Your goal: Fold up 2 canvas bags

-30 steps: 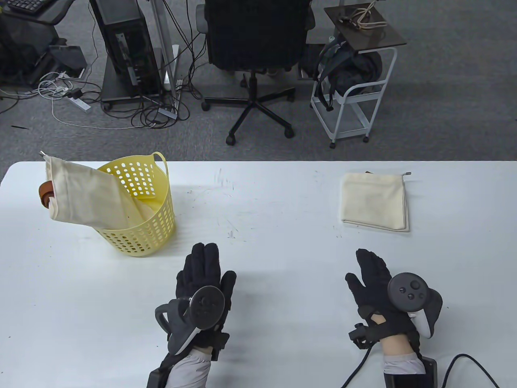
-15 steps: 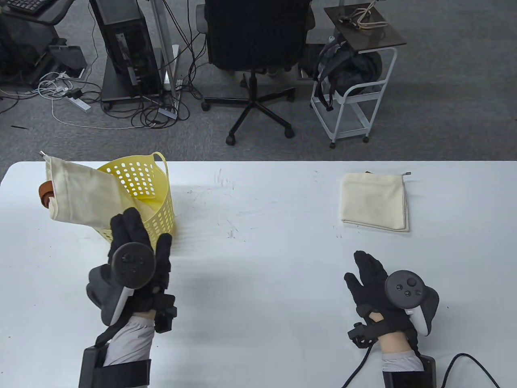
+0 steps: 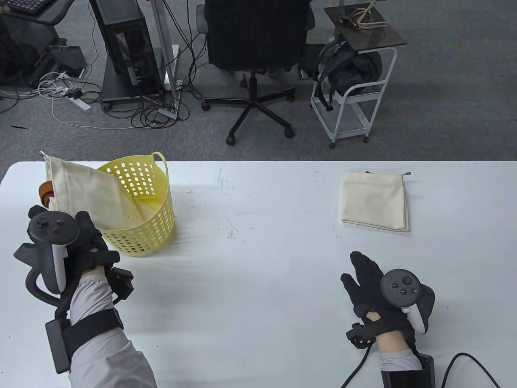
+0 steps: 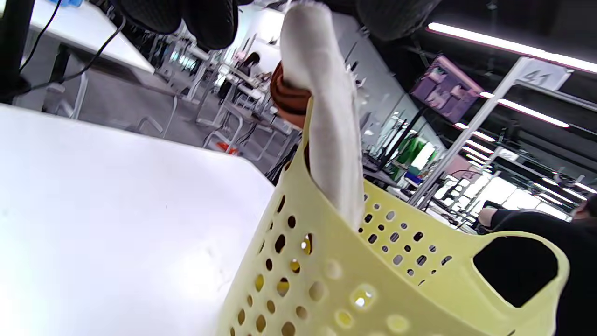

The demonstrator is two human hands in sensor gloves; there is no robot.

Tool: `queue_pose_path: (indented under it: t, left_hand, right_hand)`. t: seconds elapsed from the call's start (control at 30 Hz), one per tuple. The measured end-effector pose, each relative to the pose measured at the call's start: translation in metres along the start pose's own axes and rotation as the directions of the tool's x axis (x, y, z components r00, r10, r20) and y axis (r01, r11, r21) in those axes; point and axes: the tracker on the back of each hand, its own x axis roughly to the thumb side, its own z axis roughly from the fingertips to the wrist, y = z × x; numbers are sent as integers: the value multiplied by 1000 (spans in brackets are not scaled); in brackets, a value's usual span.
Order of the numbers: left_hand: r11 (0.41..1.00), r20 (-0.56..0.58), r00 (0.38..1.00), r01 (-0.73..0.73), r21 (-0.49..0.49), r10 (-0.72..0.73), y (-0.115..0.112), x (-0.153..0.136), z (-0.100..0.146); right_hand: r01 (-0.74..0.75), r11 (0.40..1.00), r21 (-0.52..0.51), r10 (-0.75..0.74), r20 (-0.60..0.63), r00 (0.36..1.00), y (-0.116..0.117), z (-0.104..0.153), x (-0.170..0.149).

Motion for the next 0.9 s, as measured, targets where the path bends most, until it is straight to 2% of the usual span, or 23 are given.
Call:
queue_pose_path:
  t: [0.17, 0.3, 0.47, 0.63, 0.77, 0.9]
  left_hand:
    - [984, -14, 989, -148, -97, 147, -7, -2, -15]
    - [988, -7, 989, -150, -35, 149, -4, -6, -20]
    - [961, 127, 952, -273, -46, 277, -2, 0, -14]
    - [928, 324, 870, -361, -94, 371, 14, 20, 7]
    - [896, 467, 774, -430, -107, 427, 43, 39, 37]
    - [893, 607, 683, -436, -108, 407, 74, 56, 70]
  right_hand:
    - [17, 1000, 12, -16, -36, 999, -1, -3, -7]
    - [19, 1000, 7, -18, -50, 999, -1, -3, -8]
    - [32, 1000, -1, -31, -65, 997, -3, -3, -10]
    - [32, 999, -19, -33, -61, 998, -5, 0, -9]
    - [28, 999, -28, -29, -48, 998, -6, 0, -8]
    - [21, 999, -35, -22, -37, 999, -5, 0, -7]
